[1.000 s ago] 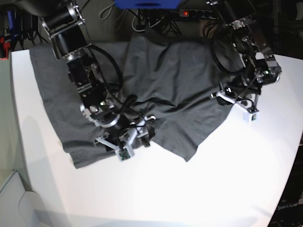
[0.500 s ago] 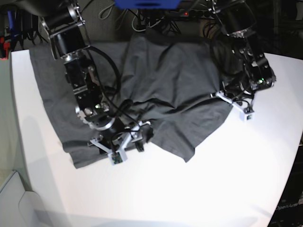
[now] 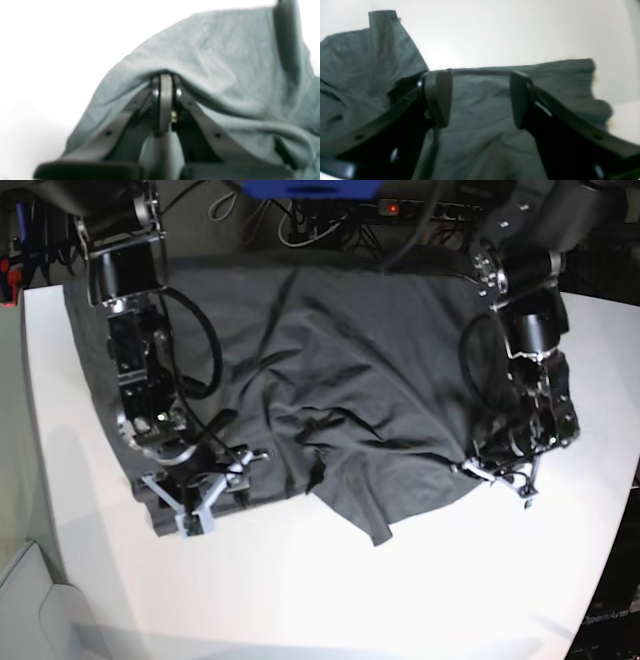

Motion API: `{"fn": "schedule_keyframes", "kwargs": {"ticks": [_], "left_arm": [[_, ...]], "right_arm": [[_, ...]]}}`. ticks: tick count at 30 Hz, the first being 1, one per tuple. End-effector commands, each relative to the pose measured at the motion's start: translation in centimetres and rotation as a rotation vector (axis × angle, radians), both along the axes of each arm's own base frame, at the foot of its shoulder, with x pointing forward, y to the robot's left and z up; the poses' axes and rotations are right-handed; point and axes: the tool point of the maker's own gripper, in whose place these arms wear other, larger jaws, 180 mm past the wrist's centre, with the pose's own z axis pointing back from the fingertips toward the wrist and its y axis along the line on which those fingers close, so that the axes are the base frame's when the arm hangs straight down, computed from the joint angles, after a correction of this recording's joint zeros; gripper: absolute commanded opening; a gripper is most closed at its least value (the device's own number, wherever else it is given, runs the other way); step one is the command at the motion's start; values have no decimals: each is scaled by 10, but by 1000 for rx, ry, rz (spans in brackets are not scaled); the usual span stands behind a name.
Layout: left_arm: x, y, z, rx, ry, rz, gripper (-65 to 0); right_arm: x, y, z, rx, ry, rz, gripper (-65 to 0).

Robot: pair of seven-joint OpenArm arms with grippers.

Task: Layout the t-shirt on the table in an organized manner, then fold the t-shirt properly
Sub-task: 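Grasp the opposite hem corner with the left gripper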

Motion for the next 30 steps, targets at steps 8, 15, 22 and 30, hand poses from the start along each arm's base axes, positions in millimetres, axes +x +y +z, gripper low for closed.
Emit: {"fn": "schedule_keyframes", "kwargs": {"ticks": [8,15,22,30], "left_arm": [[23,1,-5,48,38,-24,-646],[20,58,6,119,31,35,-646],[19,78,13,145,21,56,-646],[26,101,30,175,-6,80,-646]], "right_arm": [[3,-8,28,-29,-49,7,-277],[-4,-8,20,-30,-20,9,-277],[-11,1,17,-10,-13,15,-277],[-19,-4,25,-33,-31,21,-277]]}}
